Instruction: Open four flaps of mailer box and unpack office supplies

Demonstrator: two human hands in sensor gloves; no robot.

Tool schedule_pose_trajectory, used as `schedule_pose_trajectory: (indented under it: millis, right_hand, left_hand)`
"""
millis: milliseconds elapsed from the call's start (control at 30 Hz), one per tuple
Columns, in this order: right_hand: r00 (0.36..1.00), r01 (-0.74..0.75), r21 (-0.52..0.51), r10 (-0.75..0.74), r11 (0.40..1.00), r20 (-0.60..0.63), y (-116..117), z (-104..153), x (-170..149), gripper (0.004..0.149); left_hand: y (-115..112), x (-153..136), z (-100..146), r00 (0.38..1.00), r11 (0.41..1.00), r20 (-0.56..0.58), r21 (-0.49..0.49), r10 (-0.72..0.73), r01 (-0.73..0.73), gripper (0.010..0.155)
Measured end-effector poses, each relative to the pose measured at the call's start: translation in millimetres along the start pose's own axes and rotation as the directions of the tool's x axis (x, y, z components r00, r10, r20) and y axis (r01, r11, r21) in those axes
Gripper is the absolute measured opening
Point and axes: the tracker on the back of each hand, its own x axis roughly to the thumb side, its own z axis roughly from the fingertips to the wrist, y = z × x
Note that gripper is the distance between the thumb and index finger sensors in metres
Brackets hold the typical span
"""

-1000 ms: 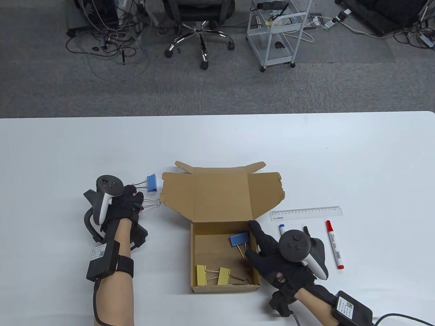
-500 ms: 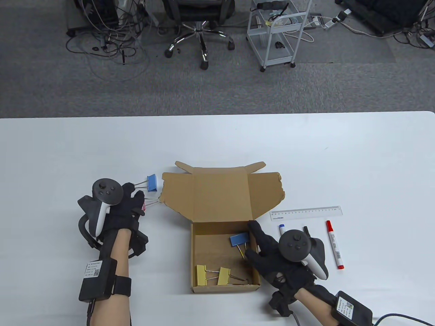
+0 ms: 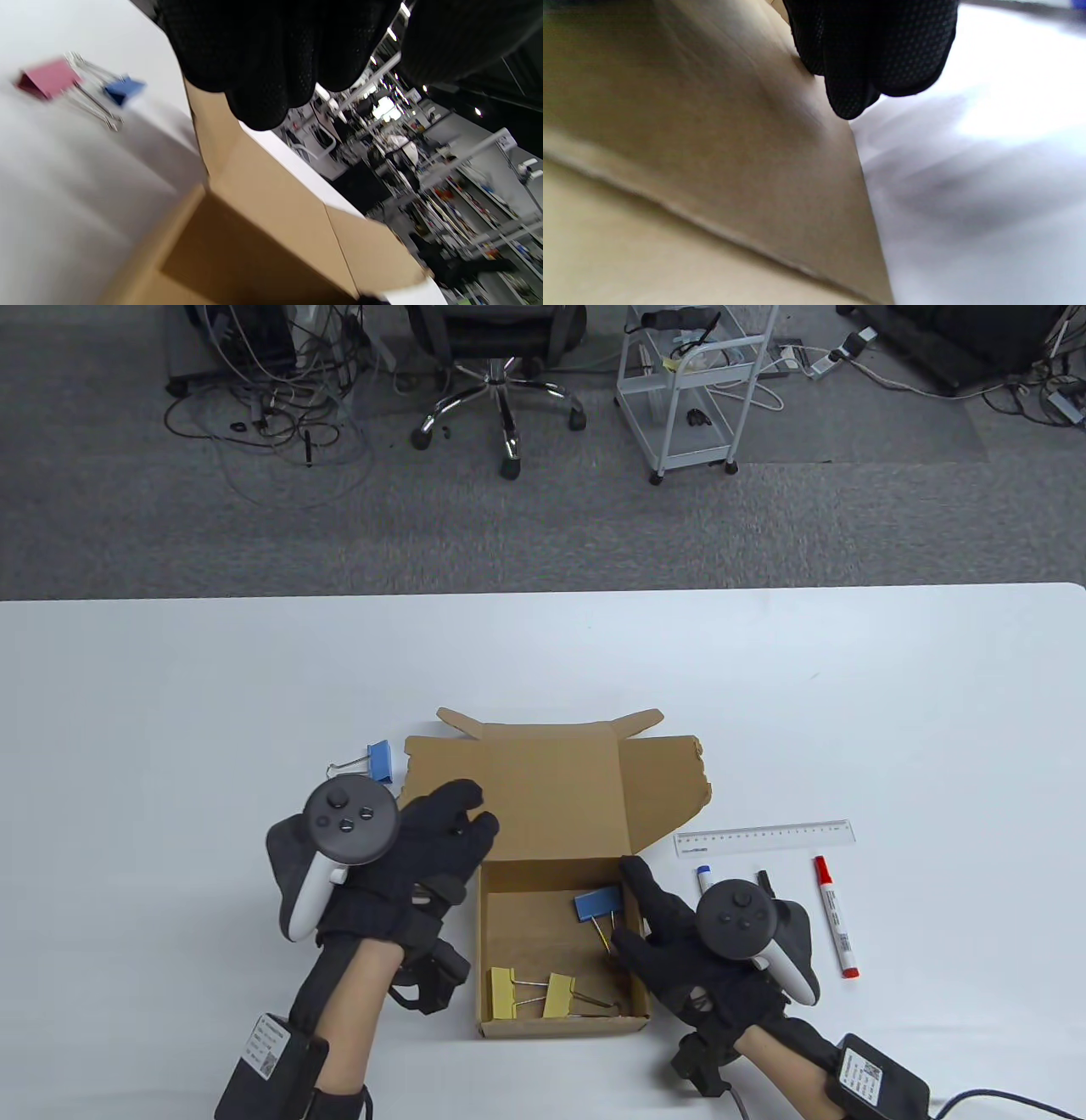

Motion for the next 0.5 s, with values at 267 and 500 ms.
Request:
schedule_pose_trajectory:
  millis: [267,500]
  right_hand:
    - [1.0,-0.002,-0.004,0.002,1.0,0.0,0,0,0,0.07]
    - [1.0,-0.006,-0.005,0.006,1.0,0.003,0,0,0,0.07]
  left_hand:
    - [-74,1,-19,0.996,0.936,-0.083,-0.349,0.008,-0.037,0.072]
    - [-115,-8,-40,0.986,0.862,-0.152,-0.507,-0.068,-0.018,0.076]
